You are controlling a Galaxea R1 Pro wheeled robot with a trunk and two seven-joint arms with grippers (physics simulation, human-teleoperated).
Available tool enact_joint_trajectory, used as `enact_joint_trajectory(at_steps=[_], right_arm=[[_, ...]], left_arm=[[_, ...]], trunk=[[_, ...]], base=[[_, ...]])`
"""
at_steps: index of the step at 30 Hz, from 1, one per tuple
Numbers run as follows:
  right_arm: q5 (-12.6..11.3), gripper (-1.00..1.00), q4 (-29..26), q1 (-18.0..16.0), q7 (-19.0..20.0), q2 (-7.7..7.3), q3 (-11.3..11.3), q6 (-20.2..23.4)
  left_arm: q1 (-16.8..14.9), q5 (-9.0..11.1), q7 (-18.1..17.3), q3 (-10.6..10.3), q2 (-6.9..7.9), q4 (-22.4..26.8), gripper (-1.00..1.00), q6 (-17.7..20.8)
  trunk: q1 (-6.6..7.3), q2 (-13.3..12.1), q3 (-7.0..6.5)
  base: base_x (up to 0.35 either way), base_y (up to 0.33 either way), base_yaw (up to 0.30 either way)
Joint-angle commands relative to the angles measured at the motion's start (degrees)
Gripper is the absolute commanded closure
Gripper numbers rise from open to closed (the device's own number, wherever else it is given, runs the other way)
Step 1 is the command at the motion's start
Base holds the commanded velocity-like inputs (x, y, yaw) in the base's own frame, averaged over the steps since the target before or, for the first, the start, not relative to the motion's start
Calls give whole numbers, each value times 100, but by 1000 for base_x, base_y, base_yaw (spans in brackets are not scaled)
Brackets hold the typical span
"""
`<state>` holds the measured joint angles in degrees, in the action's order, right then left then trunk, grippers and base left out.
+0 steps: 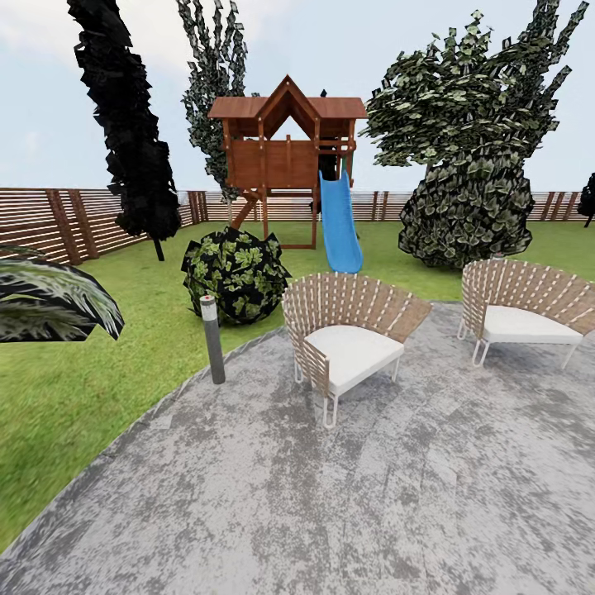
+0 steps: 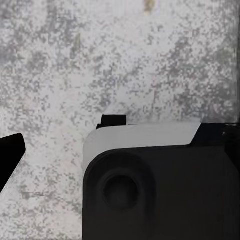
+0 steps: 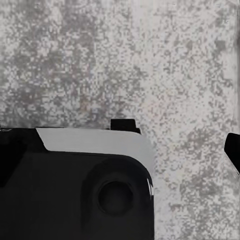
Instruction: Pick up the pesticide atomizer in the garden and spray insectifuge to fully cover both potted plants in the garden.
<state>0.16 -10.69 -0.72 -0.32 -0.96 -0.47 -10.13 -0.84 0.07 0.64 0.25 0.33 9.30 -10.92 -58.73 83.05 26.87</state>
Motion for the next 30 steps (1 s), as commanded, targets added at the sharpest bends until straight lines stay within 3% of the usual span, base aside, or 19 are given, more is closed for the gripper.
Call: enact_joint_trajectory(at_steps=[1, 12, 30], right_arm=[[1, -100, -1234, -6, -3, 0, -5, -603], [-6, -100, -1716, -169, -3, -67, -6, -797], [11, -100, -1787, -367, 15, -72, 18, -841]], left_arm=[[-33, 1, 7, 1, 1, 1089, -100, -636], [-528, 1, -1, -7, 46, 1263, -100, -647], [-533, -26, -55, 16, 113, 1209, -100, -654]], trunk=[[0, 3, 6], [0, 3, 6], [0, 3, 0]], base=[[0, 0, 0], [0, 0, 0], [0, 0, -38]])
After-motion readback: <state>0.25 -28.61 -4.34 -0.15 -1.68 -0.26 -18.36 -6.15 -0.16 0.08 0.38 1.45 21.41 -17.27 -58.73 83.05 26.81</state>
